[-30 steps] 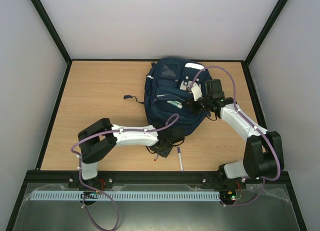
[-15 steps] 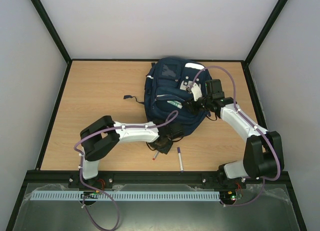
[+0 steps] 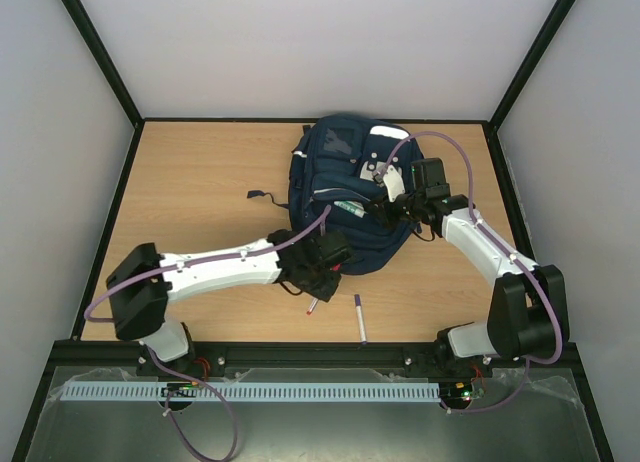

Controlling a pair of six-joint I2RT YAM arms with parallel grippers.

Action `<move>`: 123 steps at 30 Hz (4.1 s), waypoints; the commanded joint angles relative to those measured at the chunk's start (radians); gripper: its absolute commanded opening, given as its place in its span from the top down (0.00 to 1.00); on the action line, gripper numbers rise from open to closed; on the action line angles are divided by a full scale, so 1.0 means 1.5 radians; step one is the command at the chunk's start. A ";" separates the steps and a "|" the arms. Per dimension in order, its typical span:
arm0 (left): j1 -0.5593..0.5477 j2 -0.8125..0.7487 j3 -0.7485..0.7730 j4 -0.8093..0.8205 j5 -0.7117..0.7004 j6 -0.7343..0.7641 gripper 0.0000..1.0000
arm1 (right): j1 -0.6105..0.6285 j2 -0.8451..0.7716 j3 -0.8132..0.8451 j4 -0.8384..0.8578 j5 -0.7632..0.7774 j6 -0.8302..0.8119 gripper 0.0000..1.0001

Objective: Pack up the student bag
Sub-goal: Pick up the stationery from the center of the board, then place the stationery in the student bag, then move the stationery to the center of the board.

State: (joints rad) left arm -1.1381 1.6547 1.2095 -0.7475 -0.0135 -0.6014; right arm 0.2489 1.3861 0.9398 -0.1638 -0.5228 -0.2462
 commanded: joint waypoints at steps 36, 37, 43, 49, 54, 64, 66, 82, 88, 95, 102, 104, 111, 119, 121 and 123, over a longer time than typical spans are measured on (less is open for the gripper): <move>0.168 -0.003 -0.115 0.634 0.067 -0.580 0.98 | -0.004 -0.024 0.007 -0.011 -0.017 0.011 0.99; 0.168 0.001 -0.109 0.626 0.054 -0.588 0.98 | -0.004 -0.025 0.007 -0.011 -0.017 0.011 0.99; 0.184 0.029 -0.084 0.620 -0.008 -0.629 0.98 | -0.003 -0.031 0.005 -0.010 -0.021 0.012 0.99; 0.206 0.089 -0.005 0.598 0.005 -0.631 0.98 | -0.003 -0.035 0.005 -0.009 -0.028 0.010 0.99; 0.211 0.126 0.026 0.583 -0.033 -0.644 0.98 | -0.004 -0.039 0.004 -0.008 -0.034 0.010 0.99; 0.219 0.177 0.029 0.609 -0.087 -0.673 0.96 | -0.003 -0.039 0.003 -0.008 -0.038 0.008 0.99; 0.220 0.181 0.028 0.627 -0.080 -0.668 0.90 | -0.003 -0.040 0.003 -0.009 -0.037 0.006 0.99; 0.204 0.148 0.029 0.647 -0.037 -0.654 0.59 | -0.003 -0.038 0.003 -0.010 -0.037 0.004 0.99; 0.194 0.108 0.026 0.621 -0.033 -0.652 0.59 | -0.003 -0.037 0.004 -0.012 -0.036 0.004 0.99; 0.188 0.063 0.012 0.580 -0.035 -0.633 0.59 | -0.004 -0.033 0.004 -0.012 -0.034 0.004 0.99; 0.150 -0.003 -0.065 0.519 -0.007 -0.585 0.60 | -0.003 -0.031 0.003 -0.012 -0.033 0.003 0.99; 0.128 -0.023 -0.092 0.498 -0.009 -0.569 0.60 | -0.003 -0.028 0.003 -0.012 -0.034 0.002 0.99; 0.051 -0.012 -0.057 0.358 -0.025 -0.404 0.53 | -0.003 -0.021 0.005 -0.015 -0.034 0.001 0.99; -0.030 0.110 0.045 0.187 -0.070 -0.230 0.51 | -0.003 -0.020 0.005 -0.015 -0.030 0.001 0.99; -0.054 0.125 0.045 0.191 -0.066 -0.218 0.50 | -0.003 -0.019 0.005 -0.015 -0.030 0.001 0.99; -0.075 0.145 0.060 0.185 -0.060 -0.205 0.48 | -0.003 -0.018 0.006 -0.015 -0.030 0.000 0.99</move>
State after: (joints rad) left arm -1.1931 1.8278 1.2583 -0.3721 -0.0868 -1.0088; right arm 0.2424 1.3579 0.9398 -0.1596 -0.5381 -0.2462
